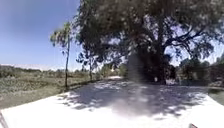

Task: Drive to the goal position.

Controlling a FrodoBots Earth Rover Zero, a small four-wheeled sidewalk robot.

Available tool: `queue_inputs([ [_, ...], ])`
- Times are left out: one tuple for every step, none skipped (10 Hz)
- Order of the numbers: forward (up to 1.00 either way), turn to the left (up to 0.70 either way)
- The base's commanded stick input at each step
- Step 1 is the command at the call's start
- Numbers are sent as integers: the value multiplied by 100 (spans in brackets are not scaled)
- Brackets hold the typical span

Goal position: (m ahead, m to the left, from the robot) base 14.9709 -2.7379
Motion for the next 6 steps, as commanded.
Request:
queue_inputs([
  [70,0],
  [70,0],
  [70,0],
  [70,0],
  [70,0],
  [70,-1],
])
